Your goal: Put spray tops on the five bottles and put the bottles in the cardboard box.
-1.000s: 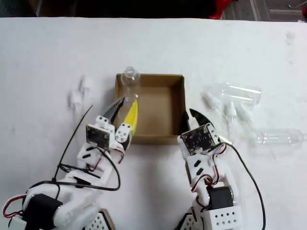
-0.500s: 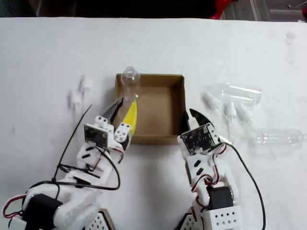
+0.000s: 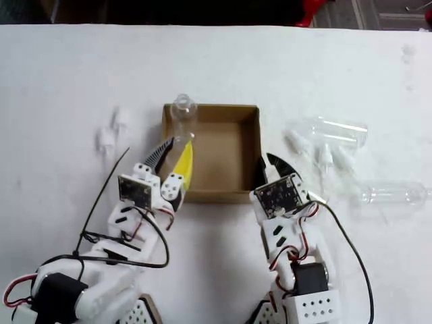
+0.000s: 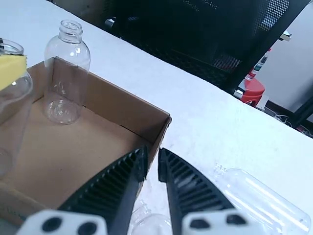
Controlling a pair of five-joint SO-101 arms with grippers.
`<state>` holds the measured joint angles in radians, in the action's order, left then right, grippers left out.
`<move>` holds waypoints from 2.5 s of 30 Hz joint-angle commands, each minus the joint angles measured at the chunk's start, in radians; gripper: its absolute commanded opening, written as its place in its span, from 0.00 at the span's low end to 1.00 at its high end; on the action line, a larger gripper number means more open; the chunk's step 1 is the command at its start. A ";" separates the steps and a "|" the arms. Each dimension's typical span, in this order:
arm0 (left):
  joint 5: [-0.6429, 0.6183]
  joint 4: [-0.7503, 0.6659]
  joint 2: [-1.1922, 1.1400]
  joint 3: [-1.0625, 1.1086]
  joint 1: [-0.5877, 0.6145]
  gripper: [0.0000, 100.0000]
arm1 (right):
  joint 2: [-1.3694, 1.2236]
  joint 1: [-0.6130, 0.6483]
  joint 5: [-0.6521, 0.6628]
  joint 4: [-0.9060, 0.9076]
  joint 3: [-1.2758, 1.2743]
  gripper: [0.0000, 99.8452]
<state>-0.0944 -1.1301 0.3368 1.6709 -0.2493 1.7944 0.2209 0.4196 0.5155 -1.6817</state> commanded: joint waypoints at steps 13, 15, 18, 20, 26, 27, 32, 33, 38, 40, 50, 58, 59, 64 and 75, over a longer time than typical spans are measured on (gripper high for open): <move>-0.011 -0.029 0.008 0.003 0.007 0.11 | 0.004 -0.012 0.012 -0.027 -0.009 0.02; -0.008 -0.029 0.008 0.003 0.007 0.11 | 0.004 -0.012 0.012 -0.027 -0.009 0.02; -0.005 -0.046 0.008 0.003 0.008 0.11 | 0.004 -0.012 0.012 -0.027 -0.009 0.02; -0.005 -0.078 0.008 0.003 0.008 0.11 | 0.004 -0.012 0.012 -0.027 -0.009 0.03; -0.003 -0.138 0.008 -0.008 0.001 0.11 | 0.004 -0.012 0.012 -0.027 -0.009 0.03; -0.003 -0.158 0.008 -0.006 -0.001 0.11 | 0.004 -0.012 0.012 -0.027 -0.009 0.03; 0.080 -0.123 0.008 -0.006 -0.010 0.11 | 0.004 -0.012 0.012 -0.027 -0.009 0.03; 0.081 -0.103 0.008 -0.011 -0.007 0.11 | 0.004 -0.012 0.012 -0.027 -0.009 0.03; 0.055 -0.051 0.007 -0.043 0.031 0.11 | 0.004 -0.012 0.012 -0.027 -0.009 0.03; 0.006 -0.049 0.004 -0.064 0.035 0.11 | 0.004 -0.012 0.012 -0.027 -0.009 0.03; -0.041 0.006 -0.001 -0.080 0.031 0.13 | 0.004 -0.012 0.012 -0.027 -0.009 0.03; -0.046 0.115 0.007 -0.094 0.042 0.23 | 0.004 -0.012 0.012 -0.027 -0.009 0.03; -0.046 0.115 0.007 -0.094 0.045 0.22 | 0.004 -0.012 0.012 -0.027 -0.009 0.03; -0.048 0.112 0.007 -0.094 0.045 0.20 | 0.004 -0.012 0.012 -0.027 -0.009 0.03; -0.060 -0.077 0.008 -0.025 0.018 0.20 | 0.004 -0.012 0.012 -0.027 -0.009 0.03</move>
<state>-0.1419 -1.1684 0.3353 1.6494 -0.2156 1.7944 0.2209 0.4196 0.5155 -1.6817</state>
